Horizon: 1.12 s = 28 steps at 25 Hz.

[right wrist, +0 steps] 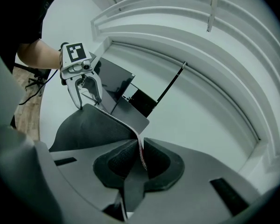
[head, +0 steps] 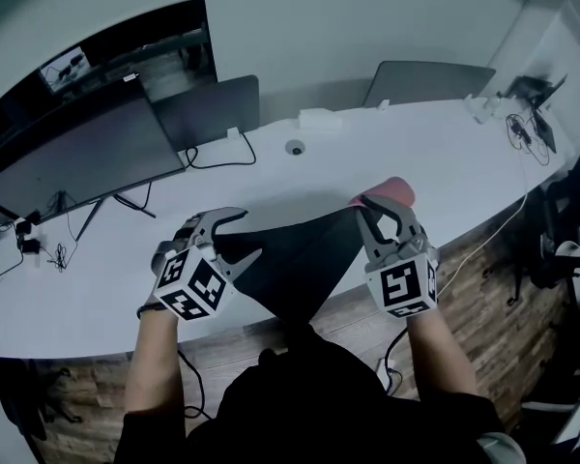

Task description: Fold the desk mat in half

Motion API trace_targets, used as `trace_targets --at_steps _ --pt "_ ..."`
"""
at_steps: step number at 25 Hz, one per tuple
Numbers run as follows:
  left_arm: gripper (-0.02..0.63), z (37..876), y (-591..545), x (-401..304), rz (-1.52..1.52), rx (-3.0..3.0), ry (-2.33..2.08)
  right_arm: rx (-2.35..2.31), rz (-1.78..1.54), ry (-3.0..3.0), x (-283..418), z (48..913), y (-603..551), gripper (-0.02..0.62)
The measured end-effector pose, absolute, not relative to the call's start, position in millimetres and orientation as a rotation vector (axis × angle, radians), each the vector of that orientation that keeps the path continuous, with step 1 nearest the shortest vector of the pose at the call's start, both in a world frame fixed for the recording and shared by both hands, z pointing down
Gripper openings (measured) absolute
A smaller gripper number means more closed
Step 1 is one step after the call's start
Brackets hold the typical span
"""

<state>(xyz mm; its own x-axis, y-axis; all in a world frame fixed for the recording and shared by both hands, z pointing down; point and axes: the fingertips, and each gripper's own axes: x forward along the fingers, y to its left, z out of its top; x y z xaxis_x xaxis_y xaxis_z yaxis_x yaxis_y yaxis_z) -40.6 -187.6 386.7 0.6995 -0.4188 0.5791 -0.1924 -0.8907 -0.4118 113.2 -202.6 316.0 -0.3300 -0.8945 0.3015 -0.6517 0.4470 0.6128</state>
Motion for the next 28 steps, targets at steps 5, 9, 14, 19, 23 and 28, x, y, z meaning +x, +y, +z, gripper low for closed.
trace_targets --at_steps 5,9,14,19,23,28 --pt "0.242 405 -198 -46 -1.04 -2.654 0.483 1.252 -0.488 -2.097 107 329 -220 0.038" --pt "0.222 437 -207 -57 -1.26 -2.604 0.436 1.232 -0.461 -2.11 107 340 -236 0.038" --pt "0.061 448 -232 -62 -1.354 -2.582 0.497 1.207 -0.404 -2.106 117 363 -256 0.041" --pt "0.04 464 -266 -45 -1.407 -2.536 0.527 1.235 -0.308 -2.065 142 393 -268 0.041" --pt "0.034 471 -288 -11 -1.386 -2.529 0.471 1.291 -0.229 -2.02 177 406 -269 0.04" --pt "0.031 481 -283 31 -1.349 -2.548 0.359 1.349 -0.159 -1.956 218 421 -247 0.041"
